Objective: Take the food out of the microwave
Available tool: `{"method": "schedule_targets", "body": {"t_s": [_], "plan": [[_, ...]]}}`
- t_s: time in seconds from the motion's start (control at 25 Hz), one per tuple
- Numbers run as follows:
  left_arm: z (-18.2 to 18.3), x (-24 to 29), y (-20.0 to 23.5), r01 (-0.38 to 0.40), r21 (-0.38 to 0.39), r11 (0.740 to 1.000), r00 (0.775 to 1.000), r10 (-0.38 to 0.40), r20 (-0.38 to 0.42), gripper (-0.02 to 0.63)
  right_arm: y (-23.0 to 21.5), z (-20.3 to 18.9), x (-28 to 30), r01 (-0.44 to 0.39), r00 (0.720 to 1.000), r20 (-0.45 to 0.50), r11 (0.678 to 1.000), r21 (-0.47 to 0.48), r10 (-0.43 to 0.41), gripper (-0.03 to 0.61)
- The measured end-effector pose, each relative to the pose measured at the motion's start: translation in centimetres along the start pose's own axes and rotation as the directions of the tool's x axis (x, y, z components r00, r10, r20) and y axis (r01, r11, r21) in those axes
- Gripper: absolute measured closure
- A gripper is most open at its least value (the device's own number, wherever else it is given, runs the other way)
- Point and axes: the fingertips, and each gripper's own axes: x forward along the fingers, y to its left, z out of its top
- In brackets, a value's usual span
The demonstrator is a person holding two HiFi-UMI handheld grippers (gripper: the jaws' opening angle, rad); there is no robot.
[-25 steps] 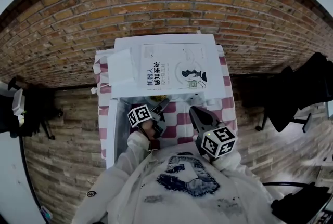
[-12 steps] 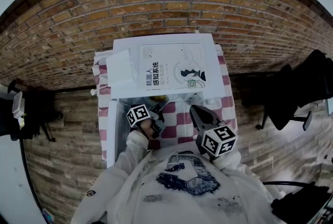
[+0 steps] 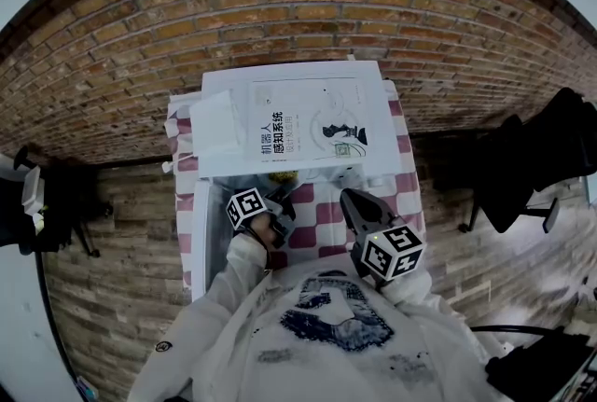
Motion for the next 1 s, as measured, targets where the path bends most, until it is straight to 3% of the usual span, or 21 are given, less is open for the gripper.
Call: {"method": "schedule_targets", "body": {"t_s": [0.48, 1.0], "plan": [[0.0, -0.1, 0.0, 0.097, -0.108, 0.989, 0.994, -0.09, 0.062, 0.578, 0.1, -0.6, -0.4, 0.007, 1.0, -0.007, 1.0, 0.008, -0.007, 0.565], [-0.1, -0.5, 0.1, 0.149, -0.132, 0.98, 0.987, -0.139, 0.081, 0.594, 0.8, -1.4, -1.1, 0.028, 0.999, -0.021, 1.0, 0.001, -0.028, 0.565]]}}
